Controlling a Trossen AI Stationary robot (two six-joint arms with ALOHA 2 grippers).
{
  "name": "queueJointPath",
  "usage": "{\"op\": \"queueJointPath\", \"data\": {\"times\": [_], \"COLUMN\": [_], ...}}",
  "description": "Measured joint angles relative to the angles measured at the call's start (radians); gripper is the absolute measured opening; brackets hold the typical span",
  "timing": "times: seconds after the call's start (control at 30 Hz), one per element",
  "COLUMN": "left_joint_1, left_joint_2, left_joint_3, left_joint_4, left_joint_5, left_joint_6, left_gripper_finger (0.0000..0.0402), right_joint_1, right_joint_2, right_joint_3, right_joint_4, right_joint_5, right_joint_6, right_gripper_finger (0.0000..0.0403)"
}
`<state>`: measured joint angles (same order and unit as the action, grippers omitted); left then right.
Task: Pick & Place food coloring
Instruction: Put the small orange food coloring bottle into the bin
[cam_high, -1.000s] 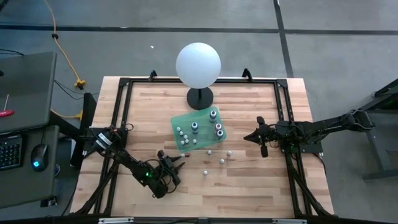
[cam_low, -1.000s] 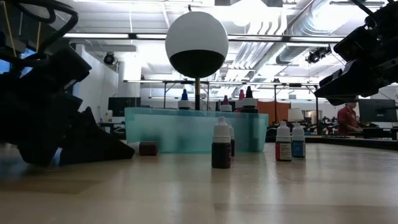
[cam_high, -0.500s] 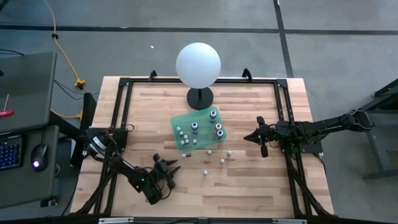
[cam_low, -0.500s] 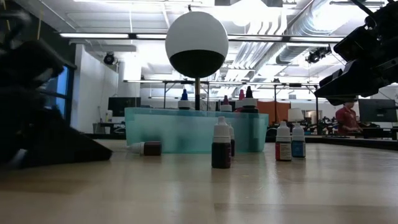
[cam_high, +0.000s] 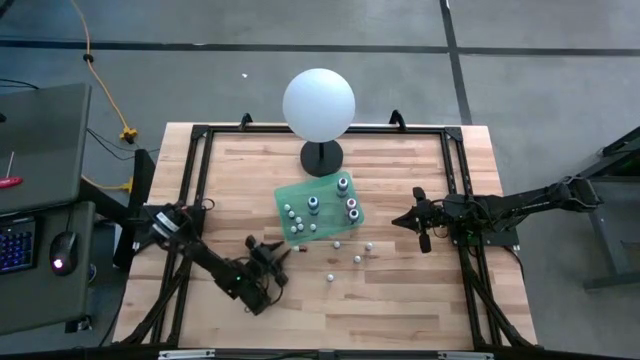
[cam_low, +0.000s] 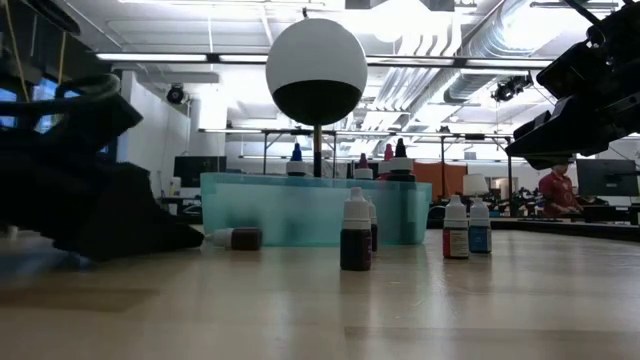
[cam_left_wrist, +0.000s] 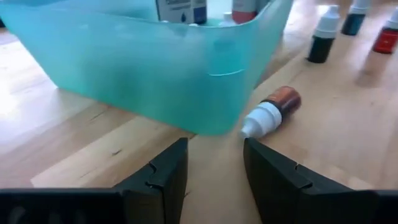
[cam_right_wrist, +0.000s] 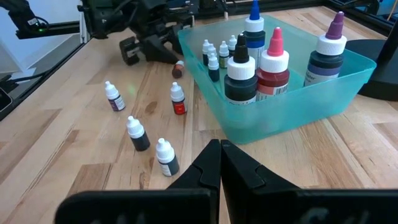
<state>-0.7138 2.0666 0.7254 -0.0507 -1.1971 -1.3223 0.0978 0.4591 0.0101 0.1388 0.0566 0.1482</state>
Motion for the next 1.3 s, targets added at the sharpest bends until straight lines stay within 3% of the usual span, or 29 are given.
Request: {"op": "queueJointPath", "data": {"times": [0.17, 0.63, 1.17, 1.3], "left_joint_1": [0.051, -0.039, -0.033, -0.019], "left_joint_2": [0.0, 0.005, 0.006, 0.006], "left_joint_3": [-0.001, -0.003, 0.003, 0.001], "left_joint_4": [0.038, 0.265, 0.401, 0.452], "left_joint_5": [0.033, 0.054, 0.066, 0.108], "left_joint_6": [0.02, 0.19, 0.328, 0.363], "left_gripper_finger": [0.0152, 0.0152, 0.0152, 0.0152], "right_joint_1": [0.0, 0.0, 0.0, 0.0], "right_joint_2": [0.0, 0.0, 0.0, 0.0], "right_joint_3": [0.0, 0.0, 0.0, 0.0], "right_joint_4": [0.0, 0.0, 0.0, 0.0], "right_joint_5": [0.0, 0.0, 0.0, 0.0], "right_joint_6": [0.0, 0.0, 0.0, 0.0], "right_gripper_finger": [0.0002, 0.0002, 0.0002, 0.0002]}}
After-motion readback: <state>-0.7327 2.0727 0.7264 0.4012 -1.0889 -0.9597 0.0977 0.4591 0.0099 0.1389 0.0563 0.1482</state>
